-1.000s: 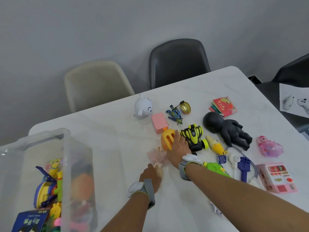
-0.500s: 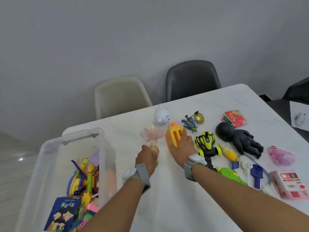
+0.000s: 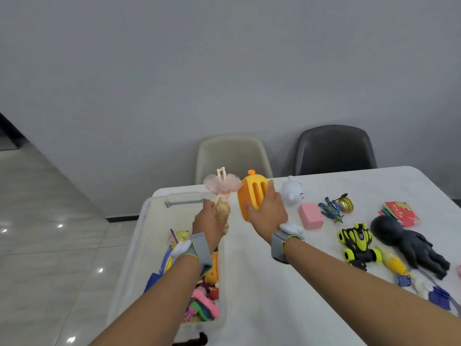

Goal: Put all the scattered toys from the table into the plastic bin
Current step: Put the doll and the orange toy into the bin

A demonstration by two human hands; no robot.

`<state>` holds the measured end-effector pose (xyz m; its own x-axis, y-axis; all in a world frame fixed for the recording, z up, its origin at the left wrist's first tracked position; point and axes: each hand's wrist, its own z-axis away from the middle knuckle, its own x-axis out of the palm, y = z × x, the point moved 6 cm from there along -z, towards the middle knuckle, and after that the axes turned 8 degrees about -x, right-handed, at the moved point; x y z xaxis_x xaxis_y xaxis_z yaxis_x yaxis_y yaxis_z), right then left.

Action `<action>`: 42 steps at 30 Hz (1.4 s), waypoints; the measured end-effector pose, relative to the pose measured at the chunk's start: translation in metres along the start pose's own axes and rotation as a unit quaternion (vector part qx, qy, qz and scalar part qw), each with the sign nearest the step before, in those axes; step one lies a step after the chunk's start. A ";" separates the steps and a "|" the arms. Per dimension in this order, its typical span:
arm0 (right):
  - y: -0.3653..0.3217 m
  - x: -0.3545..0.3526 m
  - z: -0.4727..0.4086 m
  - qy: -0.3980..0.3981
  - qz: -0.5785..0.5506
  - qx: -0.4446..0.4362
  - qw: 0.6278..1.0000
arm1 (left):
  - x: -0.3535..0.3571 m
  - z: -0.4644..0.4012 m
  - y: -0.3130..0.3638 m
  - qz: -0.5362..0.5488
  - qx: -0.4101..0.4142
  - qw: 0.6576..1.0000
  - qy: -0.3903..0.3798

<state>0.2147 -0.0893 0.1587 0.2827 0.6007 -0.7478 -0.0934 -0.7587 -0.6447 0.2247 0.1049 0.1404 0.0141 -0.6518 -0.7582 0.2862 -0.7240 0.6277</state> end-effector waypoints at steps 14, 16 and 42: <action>-0.116 0.137 0.034 -0.130 0.070 -0.049 0.988 | -0.050 -0.034 -0.178 -0.061 -0.157 0.986 -0.016; -0.114 0.154 0.038 -0.153 0.094 -0.046 0.983 | -0.039 -0.040 -0.194 -0.081 -0.182 0.980 -0.031; -0.098 0.265 0.052 -0.222 0.152 -0.092 0.959 | -0.004 -0.054 -0.220 -0.194 -0.112 0.974 -0.030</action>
<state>0.2489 0.1577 0.0156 -0.1697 0.3621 -0.9166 0.0746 -0.9227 -0.3783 0.2132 0.2787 -0.0044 -0.1907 -0.3560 -0.9148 0.4612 -0.8552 0.2366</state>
